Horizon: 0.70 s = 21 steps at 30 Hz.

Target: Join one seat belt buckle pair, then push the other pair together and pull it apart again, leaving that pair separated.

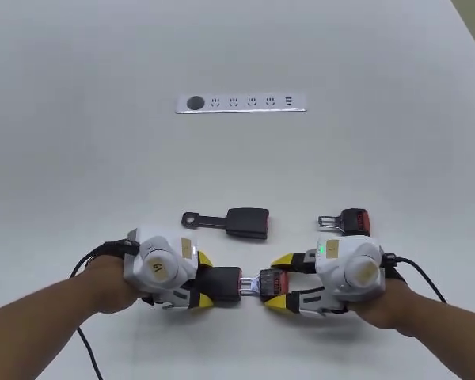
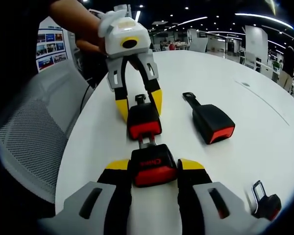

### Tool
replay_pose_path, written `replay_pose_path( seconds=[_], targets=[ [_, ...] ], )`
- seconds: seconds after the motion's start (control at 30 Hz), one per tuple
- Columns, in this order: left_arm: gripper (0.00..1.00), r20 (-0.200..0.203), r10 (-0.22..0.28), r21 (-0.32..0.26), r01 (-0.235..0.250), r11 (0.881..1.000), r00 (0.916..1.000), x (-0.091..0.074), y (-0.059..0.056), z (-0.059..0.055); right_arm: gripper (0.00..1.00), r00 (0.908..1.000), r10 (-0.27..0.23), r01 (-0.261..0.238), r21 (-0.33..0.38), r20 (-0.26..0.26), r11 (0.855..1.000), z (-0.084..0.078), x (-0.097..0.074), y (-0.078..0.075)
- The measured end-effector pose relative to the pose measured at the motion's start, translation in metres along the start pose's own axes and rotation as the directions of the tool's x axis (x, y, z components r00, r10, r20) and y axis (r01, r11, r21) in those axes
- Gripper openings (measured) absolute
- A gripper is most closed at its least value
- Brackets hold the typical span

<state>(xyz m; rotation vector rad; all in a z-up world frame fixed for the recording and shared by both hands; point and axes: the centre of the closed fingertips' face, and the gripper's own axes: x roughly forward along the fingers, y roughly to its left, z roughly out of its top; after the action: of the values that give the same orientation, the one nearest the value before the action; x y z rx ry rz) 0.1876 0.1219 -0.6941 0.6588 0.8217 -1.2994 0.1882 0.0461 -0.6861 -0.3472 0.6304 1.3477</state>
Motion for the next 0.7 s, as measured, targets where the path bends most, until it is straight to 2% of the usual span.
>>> replay_pose_path(
  seconds=[0.2,0.37,0.7],
  targets=[
    [0.34,0.002,0.003,0.004,-0.003,1.000,1.0000,-0.0004,-0.0010,0.0010,0.34,0.9999,-0.004,0.004,0.012,0.011,1.000,0.0015,0.0021,0.0013],
    [0.33,-0.009,0.000,0.012,0.000,1.000,1.0000,0.0000,-0.0008,0.0009,0.34,0.9994,-0.027,0.026,0.024,0.020,0.999,0.0040,0.0053,0.0023],
    [0.33,-0.021,-0.029,0.052,0.030,0.998,0.9994,-0.0008,-0.0002,-0.0018,0.34,0.9995,-0.026,0.025,0.028,0.019,0.999,0.0076,0.0093,0.0036]
  ],
)
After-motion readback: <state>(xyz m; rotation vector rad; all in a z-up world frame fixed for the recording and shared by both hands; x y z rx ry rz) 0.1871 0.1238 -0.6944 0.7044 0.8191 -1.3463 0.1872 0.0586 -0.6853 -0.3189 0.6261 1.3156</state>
